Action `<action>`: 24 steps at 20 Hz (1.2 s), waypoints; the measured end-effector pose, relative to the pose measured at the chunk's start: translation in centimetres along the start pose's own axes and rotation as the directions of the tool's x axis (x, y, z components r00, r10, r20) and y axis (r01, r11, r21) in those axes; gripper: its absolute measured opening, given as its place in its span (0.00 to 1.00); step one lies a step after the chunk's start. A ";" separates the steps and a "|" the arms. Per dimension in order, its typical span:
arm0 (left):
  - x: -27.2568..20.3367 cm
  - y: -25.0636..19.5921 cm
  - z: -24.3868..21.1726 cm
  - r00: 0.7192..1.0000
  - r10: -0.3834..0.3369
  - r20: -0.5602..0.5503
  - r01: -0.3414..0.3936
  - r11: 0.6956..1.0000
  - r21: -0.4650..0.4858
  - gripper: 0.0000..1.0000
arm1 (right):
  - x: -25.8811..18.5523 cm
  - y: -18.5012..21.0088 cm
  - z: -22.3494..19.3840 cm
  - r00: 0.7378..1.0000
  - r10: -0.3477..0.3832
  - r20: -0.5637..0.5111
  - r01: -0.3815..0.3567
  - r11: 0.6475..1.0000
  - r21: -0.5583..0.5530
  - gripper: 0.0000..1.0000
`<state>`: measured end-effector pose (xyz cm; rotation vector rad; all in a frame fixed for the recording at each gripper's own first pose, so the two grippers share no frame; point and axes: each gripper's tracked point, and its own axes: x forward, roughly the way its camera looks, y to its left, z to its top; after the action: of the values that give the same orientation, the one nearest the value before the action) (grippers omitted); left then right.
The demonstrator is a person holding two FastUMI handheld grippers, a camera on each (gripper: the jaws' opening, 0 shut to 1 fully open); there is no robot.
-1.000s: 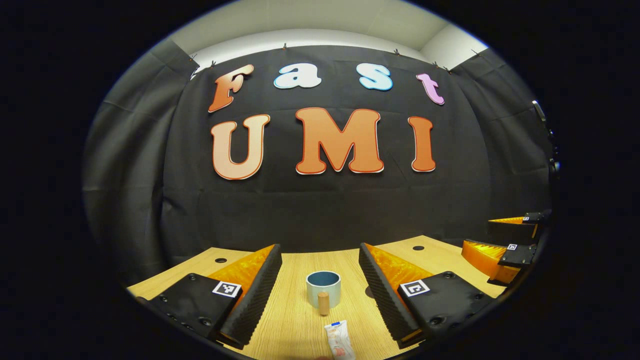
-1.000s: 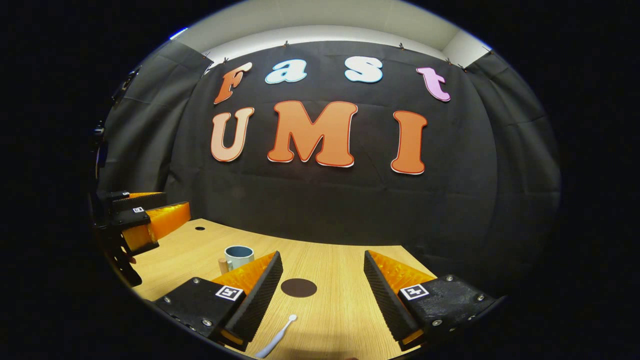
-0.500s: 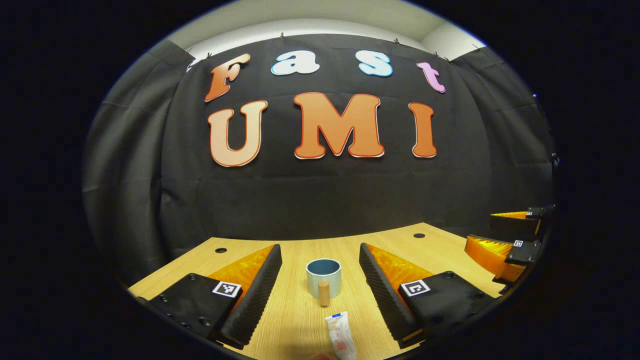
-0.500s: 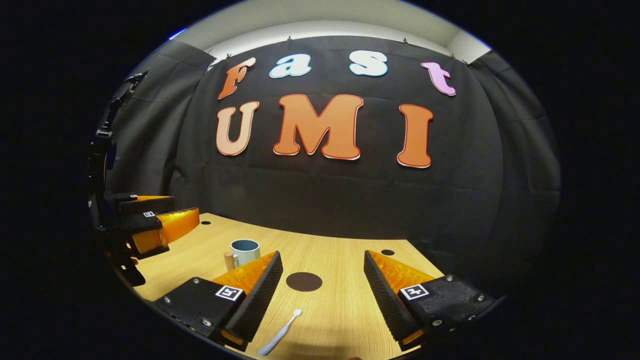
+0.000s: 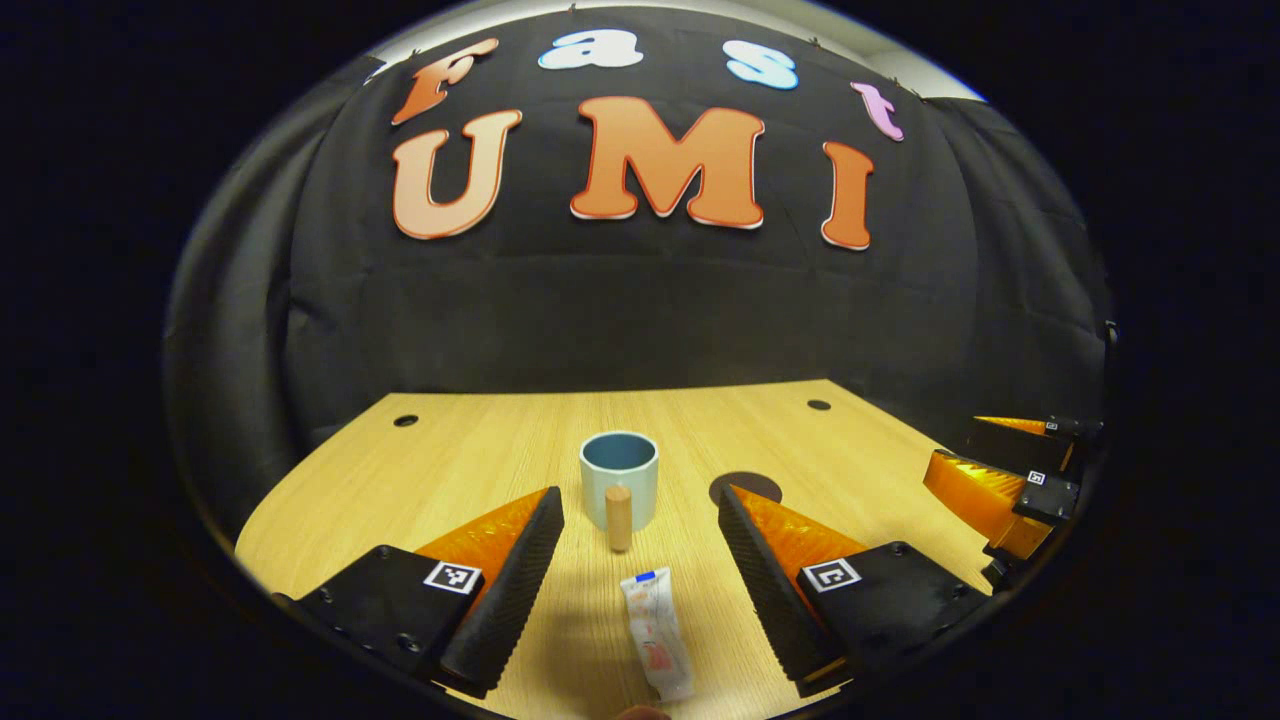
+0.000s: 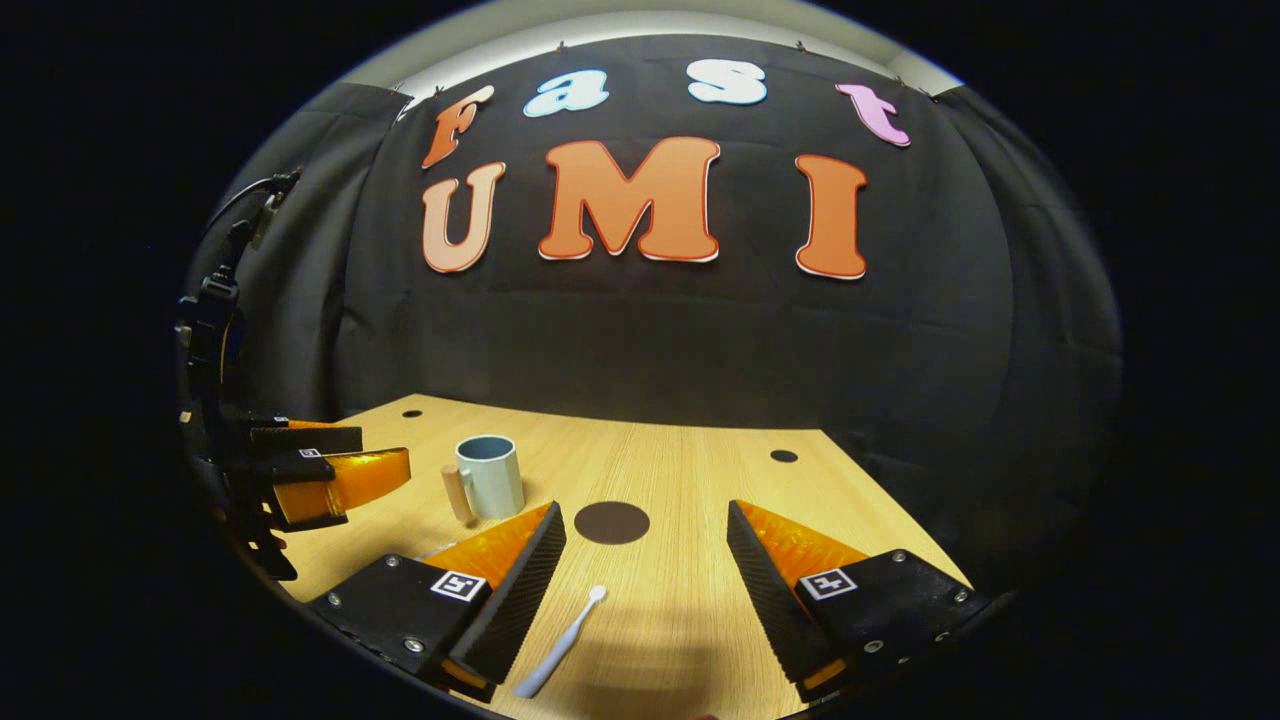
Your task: Put the toothbrush and toothpaste on the desktop into the cup, then pick up the cup and place it on the coaster on the desktop.
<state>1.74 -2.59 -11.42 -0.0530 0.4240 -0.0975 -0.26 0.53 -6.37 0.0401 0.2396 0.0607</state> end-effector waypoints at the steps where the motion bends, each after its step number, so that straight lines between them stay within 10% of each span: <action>1: 0.5 -0.1 -1.1 0.999 -0.007 -0.038 0.007 1.000 -0.001 1.00 | 0.2 0.0 -0.7 1.000 0.006 -0.026 -0.006 1.000 0.005 0.98; 8: 2.3 0.0 -7.5 0.962 0.006 -0.272 -0.007 1.000 -0.005 1.00 | 1.6 1.7 -7.1 0.958 0.069 -0.278 -0.050 0.996 0.078 0.96; 20: 1.7 -1.2 -14.0 0.821 -0.033 -0.570 -0.023 0.995 -0.092 0.99 | 1.9 2.5 -11.2 0.883 0.086 -0.461 -0.045 0.994 0.100 0.89; 23: 2.1 -2.0 -14.4 0.815 -0.030 -0.578 -0.034 0.995 -0.099 0.53 | 1.6 2.8 -11.7 0.868 0.085 -0.488 -0.044 0.994 0.095 0.87; 24: 2.2 -1.8 -14.4 0.817 -0.041 -0.576 -0.034 0.992 -0.120 0.53 | 1.5 3.0 -11.9 0.864 0.088 -0.496 -0.045 0.994 0.098 0.86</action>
<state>-2.40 -5.02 -25.29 -0.1503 1.0455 -0.0895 -1.83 4.05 -18.08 0.1167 0.7644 0.1310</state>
